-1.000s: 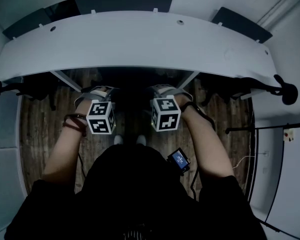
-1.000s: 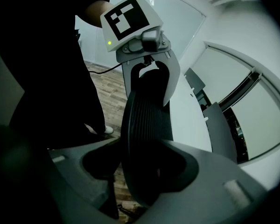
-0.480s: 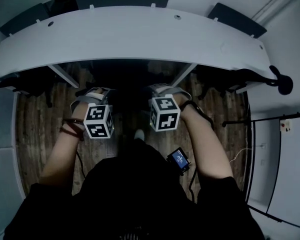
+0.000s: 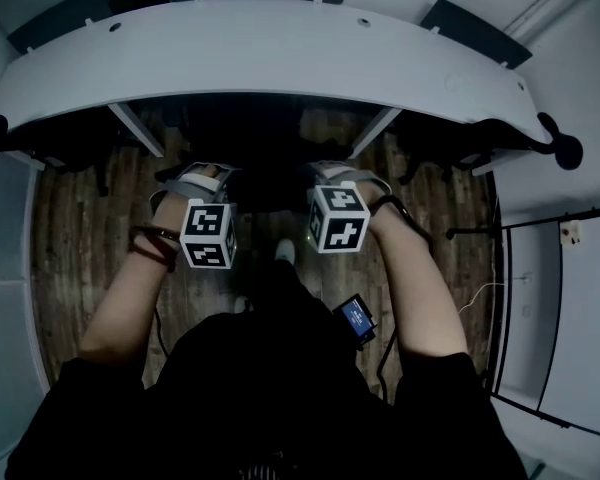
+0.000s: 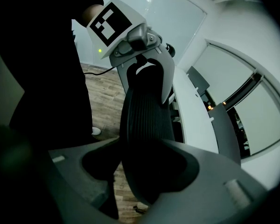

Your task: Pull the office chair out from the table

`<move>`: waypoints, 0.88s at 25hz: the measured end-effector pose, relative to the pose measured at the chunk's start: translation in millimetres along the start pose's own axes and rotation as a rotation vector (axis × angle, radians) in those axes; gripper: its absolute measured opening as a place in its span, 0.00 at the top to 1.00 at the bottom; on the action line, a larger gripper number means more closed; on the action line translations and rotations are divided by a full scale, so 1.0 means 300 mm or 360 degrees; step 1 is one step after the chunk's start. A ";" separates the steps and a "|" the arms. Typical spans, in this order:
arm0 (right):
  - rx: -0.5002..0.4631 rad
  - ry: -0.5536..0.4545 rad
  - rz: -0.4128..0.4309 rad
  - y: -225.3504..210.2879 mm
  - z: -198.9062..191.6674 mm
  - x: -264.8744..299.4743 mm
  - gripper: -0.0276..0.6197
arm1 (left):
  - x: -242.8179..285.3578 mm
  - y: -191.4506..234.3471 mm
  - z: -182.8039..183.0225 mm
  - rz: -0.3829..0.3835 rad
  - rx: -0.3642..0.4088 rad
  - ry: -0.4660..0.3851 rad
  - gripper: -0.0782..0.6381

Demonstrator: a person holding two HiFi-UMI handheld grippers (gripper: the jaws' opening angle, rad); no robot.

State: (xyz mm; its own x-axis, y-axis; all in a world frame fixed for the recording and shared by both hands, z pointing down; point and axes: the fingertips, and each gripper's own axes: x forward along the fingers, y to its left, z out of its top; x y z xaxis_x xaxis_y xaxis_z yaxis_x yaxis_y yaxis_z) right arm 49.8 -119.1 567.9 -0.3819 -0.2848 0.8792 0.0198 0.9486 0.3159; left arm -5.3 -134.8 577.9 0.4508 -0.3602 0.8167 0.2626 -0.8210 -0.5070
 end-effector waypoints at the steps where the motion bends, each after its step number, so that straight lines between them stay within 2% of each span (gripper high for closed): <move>1: 0.0010 0.0007 -0.0010 0.018 0.011 -0.003 0.60 | -0.013 -0.014 0.003 0.0010 0.0008 -0.0006 0.52; 12: 0.0114 0.0029 -0.0018 0.258 0.142 -0.050 0.60 | -0.155 -0.229 0.037 0.0008 0.0103 -0.0074 0.53; 22: 0.0147 0.0013 -0.0012 0.514 0.158 -0.143 0.60 | -0.238 -0.439 0.177 -0.0009 0.0138 -0.0091 0.54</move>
State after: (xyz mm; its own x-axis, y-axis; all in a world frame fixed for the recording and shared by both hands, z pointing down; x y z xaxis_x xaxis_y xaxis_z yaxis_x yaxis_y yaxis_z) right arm 25.5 45.8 562.0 -0.3742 -0.2925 0.8800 -0.0686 0.9551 0.2883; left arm -26.9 22.6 571.9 0.4964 -0.3280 0.8037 0.3370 -0.7805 -0.5266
